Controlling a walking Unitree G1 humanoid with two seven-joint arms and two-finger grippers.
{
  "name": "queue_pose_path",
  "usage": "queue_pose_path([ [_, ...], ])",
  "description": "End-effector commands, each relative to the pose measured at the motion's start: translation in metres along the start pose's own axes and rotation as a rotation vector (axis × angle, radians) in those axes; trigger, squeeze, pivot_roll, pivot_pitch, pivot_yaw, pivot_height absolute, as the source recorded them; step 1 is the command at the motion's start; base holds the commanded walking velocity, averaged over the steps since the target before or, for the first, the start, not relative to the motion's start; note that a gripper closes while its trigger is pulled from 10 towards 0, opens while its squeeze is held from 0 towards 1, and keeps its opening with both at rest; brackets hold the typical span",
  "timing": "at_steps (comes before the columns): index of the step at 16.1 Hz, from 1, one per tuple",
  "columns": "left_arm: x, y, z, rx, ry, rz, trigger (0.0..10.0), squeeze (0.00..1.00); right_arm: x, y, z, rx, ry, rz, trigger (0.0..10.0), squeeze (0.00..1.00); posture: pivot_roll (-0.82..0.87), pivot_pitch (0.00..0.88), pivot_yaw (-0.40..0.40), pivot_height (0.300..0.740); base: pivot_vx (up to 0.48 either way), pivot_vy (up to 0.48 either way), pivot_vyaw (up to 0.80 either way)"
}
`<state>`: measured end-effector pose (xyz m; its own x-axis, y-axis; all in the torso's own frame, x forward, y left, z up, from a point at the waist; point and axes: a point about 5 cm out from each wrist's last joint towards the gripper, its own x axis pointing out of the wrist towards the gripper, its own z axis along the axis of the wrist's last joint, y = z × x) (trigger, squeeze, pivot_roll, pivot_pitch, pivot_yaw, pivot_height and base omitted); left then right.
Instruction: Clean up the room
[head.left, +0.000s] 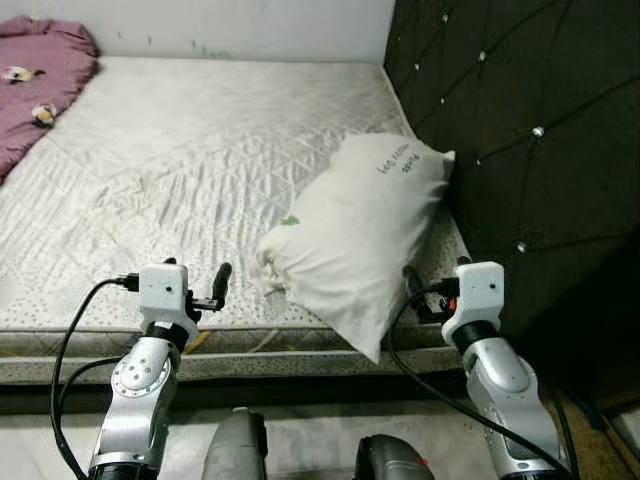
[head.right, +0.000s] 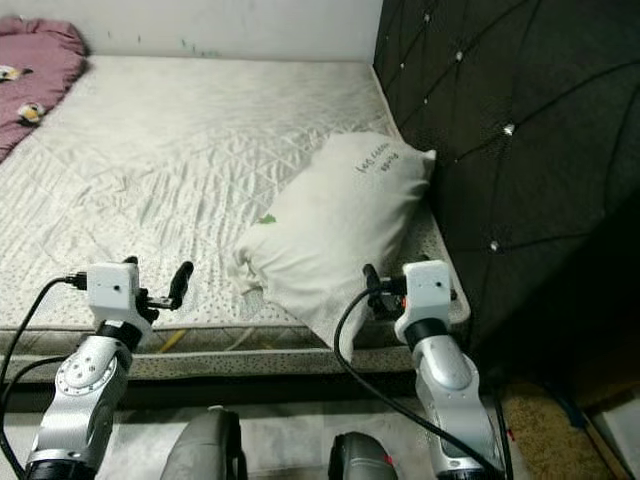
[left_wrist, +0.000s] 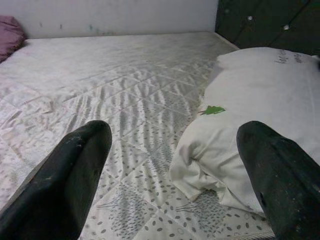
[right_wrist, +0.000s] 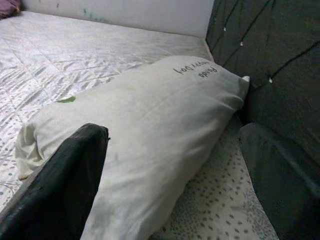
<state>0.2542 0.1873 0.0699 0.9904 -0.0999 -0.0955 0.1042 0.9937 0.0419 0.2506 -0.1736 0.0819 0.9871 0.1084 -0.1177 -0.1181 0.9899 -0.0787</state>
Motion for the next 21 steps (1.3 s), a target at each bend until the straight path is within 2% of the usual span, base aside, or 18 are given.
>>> queue_pose_path([
  [1, 0.0016, -0.0014, 0.0043, -0.005, -0.018, -0.019, 10.0, 0.00, 0.0003, -0.0019, 0.0014, -0.011, 0.005, -0.003, 10.0, 0.00, -0.04, 0.000, -0.023, 0.673, 0.319, 0.000, 0.00],
  [18, 0.0002, -0.0019, 0.0030, -0.007, -0.015, -0.029, 10.0, 0.00, 0.0003, 0.0007, 0.0043, -0.003, -0.009, 0.020, 10.0, 0.00, -0.04, 0.000, -0.022, 0.673, 0.379, 0.000, 0.00],
  [21, 0.0006, -0.0004, 0.0024, -0.006, -0.010, -0.005, 10.0, 0.00, 0.0009, 0.0010, 0.0046, 0.004, -0.013, 0.028, 10.0, 0.00, -0.04, 0.000, -0.026, 0.673, 0.104, 0.000, 0.00],
])
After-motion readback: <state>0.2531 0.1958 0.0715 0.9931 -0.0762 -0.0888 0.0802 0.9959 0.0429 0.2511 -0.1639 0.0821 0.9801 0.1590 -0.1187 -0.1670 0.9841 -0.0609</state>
